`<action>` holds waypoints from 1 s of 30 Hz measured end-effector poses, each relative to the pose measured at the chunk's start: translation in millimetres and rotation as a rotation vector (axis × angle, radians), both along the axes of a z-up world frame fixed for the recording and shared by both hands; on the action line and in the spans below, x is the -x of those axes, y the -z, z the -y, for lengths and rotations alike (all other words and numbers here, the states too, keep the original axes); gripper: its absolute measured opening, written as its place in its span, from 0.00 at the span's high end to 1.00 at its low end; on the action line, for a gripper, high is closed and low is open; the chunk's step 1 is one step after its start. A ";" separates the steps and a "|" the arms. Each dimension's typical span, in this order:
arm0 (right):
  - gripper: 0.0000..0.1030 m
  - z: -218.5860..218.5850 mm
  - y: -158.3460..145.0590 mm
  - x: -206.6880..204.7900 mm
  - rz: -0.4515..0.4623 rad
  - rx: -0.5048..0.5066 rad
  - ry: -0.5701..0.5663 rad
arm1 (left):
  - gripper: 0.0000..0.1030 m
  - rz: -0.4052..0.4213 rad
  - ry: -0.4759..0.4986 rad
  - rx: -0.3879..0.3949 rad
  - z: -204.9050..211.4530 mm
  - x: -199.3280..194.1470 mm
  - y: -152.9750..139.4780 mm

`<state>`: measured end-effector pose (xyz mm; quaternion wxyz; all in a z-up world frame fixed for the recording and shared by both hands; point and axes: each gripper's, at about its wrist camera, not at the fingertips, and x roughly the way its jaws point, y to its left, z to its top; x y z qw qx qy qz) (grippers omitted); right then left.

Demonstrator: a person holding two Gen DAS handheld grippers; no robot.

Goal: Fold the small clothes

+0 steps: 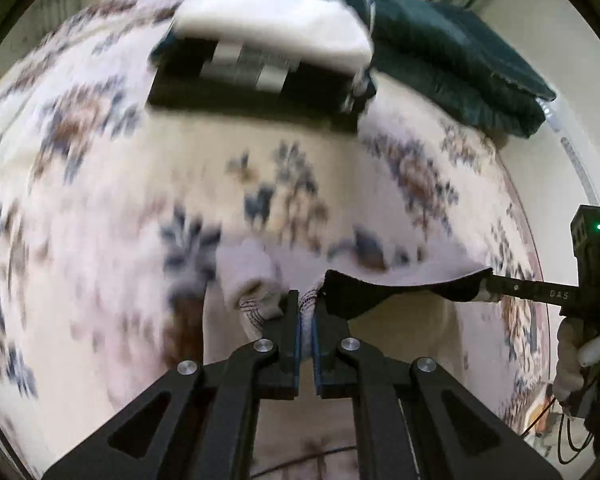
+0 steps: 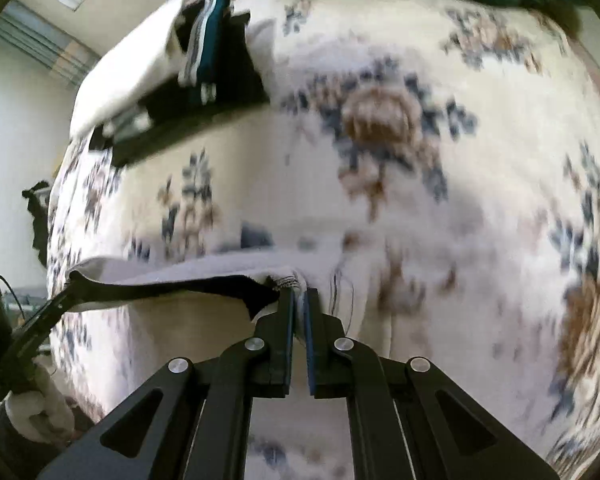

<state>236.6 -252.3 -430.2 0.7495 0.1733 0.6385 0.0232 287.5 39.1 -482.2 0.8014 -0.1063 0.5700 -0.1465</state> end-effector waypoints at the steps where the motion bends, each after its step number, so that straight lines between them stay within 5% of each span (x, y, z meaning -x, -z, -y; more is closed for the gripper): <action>1: 0.95 -2.5 2.0 12.2 -0.016 -0.003 -0.009 | 0.96 -0.021 -0.019 0.014 -4.2 9.2 4.7; 6: 0.95 -11.3 33.5 62.1 -0.124 0.006 -0.057 | 0.91 -0.169 -0.103 0.054 -29.3 53.3 36.2; 9: 0.94 -12.7 50.3 82.7 -0.192 -0.012 -0.070 | 0.75 -0.252 -0.162 0.106 -44.4 77.1 45.6; 12: 0.83 -9.7 62.3 98.9 -0.289 -0.017 -0.091 | 0.59 -0.292 -0.207 0.119 -57.9 94.3 46.4; 13: 0.69 -7.0 63.8 103.5 -0.311 -0.018 -0.089 | 0.59 -0.293 -0.219 0.133 -61.8 96.5 44.4; 15: 0.55 5.9 60.6 114.2 -0.319 -0.050 -0.036 | 0.58 -0.287 -0.255 0.153 -70.1 96.7 39.3; 21: 0.55 54.3 53.8 116.3 -0.218 -0.270 0.266 | 0.50 -0.258 -0.332 0.246 -78.7 59.5 41.0; 25: 0.55 69.0 72.6 106.9 -0.194 -0.365 0.417 | 0.50 -0.258 -0.317 0.272 -65.0 31.5 51.3; 27: 0.55 66.4 84.8 104.3 -0.196 -0.394 0.445 | 0.58 -0.240 -0.302 0.244 -57.4 24.8 53.5; 28: 0.60 62.5 86.7 104.3 -0.188 -0.377 0.439 | 0.72 -0.232 -0.298 0.229 -54.6 23.1 53.9; 29: 0.87 60.1 85.3 102.5 -0.181 -0.352 0.431 | 0.95 -0.233 -0.291 0.238 -53.9 22.7 54.4; 30: 0.95 58.9 82.8 103.7 -0.174 -0.335 0.424 | 0.96 -0.233 -0.300 0.240 -55.2 23.8 51.3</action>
